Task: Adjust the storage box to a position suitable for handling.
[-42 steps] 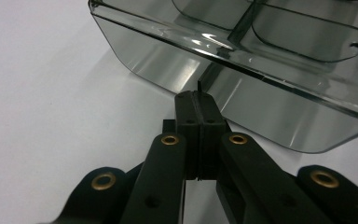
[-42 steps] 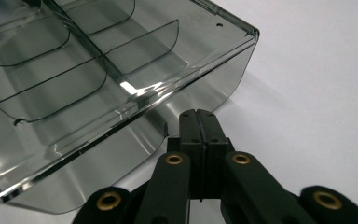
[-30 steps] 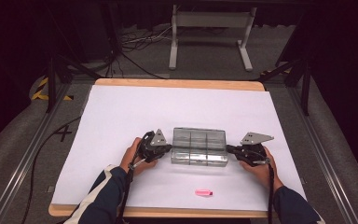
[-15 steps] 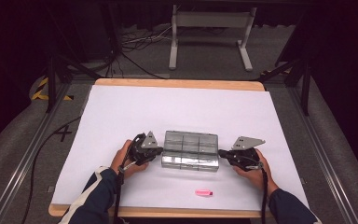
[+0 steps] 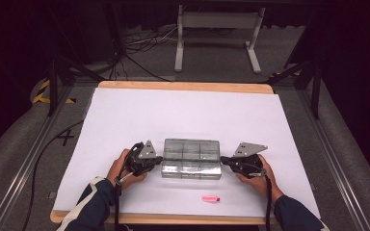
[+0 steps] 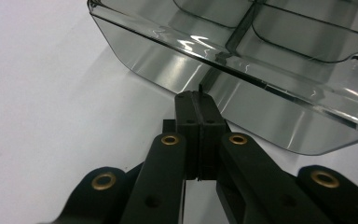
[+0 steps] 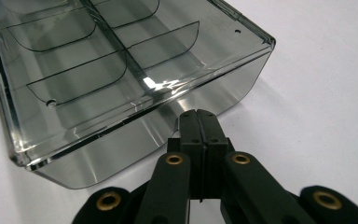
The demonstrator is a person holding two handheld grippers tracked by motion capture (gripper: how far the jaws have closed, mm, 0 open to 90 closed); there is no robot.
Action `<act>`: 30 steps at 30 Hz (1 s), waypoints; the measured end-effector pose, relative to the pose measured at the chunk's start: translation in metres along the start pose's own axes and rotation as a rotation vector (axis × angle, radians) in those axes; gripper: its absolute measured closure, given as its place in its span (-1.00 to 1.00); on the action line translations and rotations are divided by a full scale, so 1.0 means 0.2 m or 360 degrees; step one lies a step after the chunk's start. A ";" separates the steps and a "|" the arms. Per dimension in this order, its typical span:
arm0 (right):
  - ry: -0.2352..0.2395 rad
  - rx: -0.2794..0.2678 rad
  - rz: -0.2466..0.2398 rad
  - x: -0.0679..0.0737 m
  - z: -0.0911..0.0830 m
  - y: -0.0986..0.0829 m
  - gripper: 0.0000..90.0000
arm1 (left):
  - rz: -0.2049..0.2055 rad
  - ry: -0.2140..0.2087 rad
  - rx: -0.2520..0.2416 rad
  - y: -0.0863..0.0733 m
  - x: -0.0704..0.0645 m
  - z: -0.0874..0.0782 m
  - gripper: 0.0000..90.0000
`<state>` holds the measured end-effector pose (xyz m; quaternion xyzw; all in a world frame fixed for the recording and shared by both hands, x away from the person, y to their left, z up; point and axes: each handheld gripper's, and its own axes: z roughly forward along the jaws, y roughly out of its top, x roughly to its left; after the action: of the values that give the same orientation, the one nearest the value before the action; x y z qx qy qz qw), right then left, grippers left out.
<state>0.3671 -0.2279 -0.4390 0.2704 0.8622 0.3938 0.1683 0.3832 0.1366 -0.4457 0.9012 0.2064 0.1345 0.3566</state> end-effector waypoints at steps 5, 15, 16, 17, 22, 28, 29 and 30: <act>-0.0008 0.0009 -0.0017 0.02 -0.01 0.00 1.00 | -0.0010 -0.0007 -0.0006 0.00 0.00 0.00 1.00; 0.0073 -0.0018 -0.0069 0.06 -0.13 -0.03 1.00 | -0.0055 0.0010 -0.0065 -0.06 -0.02 -0.09 0.98; 0.0084 -0.0023 -0.0074 0.07 -0.15 -0.03 1.00 | -0.0061 0.0008 -0.0072 -0.07 -0.02 -0.10 0.98; 0.0098 -0.0026 -0.0081 0.08 -0.17 -0.03 1.00 | -0.0065 0.0009 -0.0081 -0.08 -0.02 -0.11 0.98; 0.0160 -0.0024 -0.0132 0.15 -0.21 -0.02 1.00 | -0.0057 0.0006 -0.0093 -0.09 -0.05 -0.13 0.99; 0.0193 0.0005 -0.0150 0.19 -0.22 -0.01 1.00 | -0.0053 -0.0004 -0.0092 -0.08 -0.05 -0.11 1.00; 0.0194 0.0004 -0.0150 0.19 -0.22 -0.01 1.00 | -0.0046 -0.0001 -0.0088 -0.08 -0.05 -0.11 1.00; 0.0204 0.0006 -0.0156 0.20 -0.23 -0.01 1.00 | -0.0053 -0.0007 -0.0095 -0.08 -0.05 -0.11 1.00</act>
<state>0.3126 -0.2319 -0.4143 0.2024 0.8842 0.4000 0.1311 0.3607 0.1549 -0.4420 0.8870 0.2163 0.1328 0.3858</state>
